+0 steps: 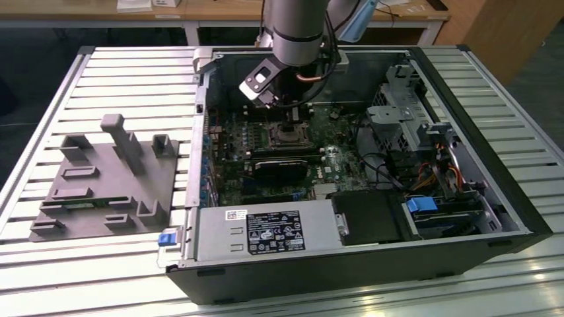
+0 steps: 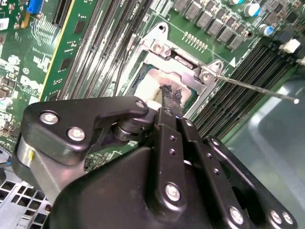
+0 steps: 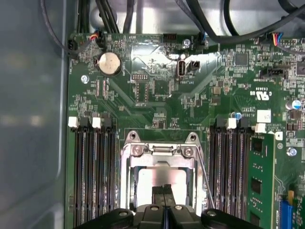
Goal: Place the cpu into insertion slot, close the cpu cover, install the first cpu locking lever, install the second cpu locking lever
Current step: 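Close the cpu cover, then install the first cpu locking lever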
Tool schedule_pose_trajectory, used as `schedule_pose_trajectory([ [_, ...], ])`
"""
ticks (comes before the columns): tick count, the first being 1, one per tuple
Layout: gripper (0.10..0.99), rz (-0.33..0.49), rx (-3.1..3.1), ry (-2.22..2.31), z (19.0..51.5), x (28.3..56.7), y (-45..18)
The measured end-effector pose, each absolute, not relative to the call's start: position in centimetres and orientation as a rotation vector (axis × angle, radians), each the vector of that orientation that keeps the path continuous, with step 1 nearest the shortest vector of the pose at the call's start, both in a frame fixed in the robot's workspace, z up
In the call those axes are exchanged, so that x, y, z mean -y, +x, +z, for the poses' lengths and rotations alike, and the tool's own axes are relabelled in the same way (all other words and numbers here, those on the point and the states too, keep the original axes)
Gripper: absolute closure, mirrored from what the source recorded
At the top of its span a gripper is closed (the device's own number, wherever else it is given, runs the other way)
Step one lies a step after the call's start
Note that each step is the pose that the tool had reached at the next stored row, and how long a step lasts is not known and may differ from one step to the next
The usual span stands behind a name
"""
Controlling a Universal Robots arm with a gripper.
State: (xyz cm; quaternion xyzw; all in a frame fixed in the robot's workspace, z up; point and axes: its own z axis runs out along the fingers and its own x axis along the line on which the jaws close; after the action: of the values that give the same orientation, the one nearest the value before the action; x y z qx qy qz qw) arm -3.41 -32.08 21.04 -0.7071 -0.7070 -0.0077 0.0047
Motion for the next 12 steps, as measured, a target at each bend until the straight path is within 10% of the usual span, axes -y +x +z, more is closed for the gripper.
schedule_pose_trajectory([
  [12, 0.980, -0.023, 2.214, -2.215, 21.07, 32.07, -3.25],
])
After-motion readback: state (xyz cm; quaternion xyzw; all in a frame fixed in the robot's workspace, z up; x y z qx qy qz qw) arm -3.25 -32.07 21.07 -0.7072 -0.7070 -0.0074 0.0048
